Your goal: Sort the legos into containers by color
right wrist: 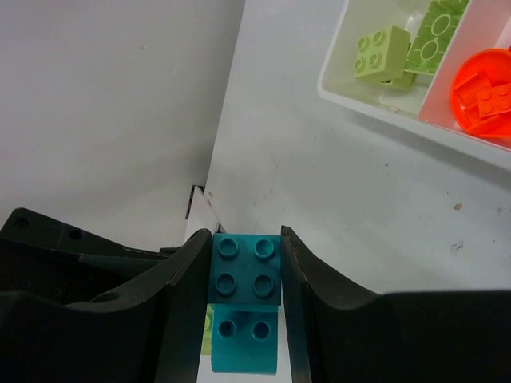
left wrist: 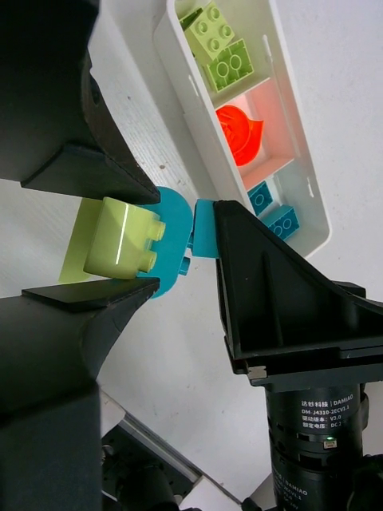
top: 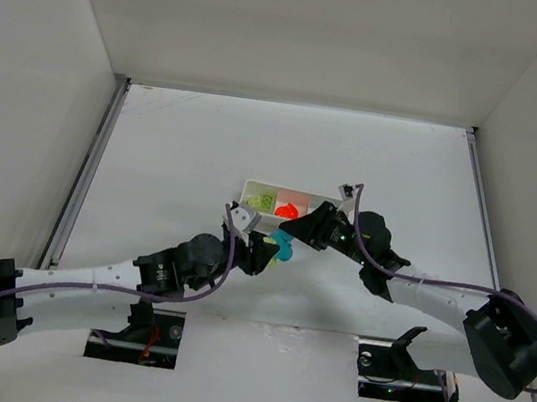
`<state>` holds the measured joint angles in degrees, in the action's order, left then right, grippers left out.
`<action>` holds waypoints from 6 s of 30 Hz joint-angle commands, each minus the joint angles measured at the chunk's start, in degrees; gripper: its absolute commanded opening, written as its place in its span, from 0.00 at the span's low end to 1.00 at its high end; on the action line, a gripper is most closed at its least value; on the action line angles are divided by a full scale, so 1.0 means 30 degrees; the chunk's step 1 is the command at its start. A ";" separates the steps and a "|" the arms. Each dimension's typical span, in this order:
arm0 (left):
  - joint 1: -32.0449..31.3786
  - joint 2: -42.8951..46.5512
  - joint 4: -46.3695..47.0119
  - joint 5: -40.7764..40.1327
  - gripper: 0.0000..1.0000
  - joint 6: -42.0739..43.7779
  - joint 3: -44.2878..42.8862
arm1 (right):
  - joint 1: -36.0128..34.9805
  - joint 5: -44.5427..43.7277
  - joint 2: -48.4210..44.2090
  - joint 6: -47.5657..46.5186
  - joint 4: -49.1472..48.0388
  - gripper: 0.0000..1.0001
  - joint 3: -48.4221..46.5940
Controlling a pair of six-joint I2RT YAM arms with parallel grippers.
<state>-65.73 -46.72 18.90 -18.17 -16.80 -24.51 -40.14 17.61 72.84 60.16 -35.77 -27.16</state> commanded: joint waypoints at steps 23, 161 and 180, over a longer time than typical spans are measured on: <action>0.0276 0.3206 0.0967 -0.2318 0.68 0.0063 0.0377 | 0.0239 0.0139 -0.0079 -0.0305 -0.1586 0.32 0.0000; 0.4466 0.0689 0.1641 0.0258 0.30 -1.1247 0.2751 | -0.5618 -0.9443 -0.0139 -0.7134 0.7206 0.33 -0.4219; 0.4671 0.1569 0.1876 0.0316 0.15 -1.1276 0.3015 | -0.4067 -0.8859 -0.1455 -0.6197 0.6064 0.33 -0.3136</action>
<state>-52.03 -43.24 22.06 -17.34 -50.26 -15.97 -54.57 -8.38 71.37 40.80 -12.99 -37.19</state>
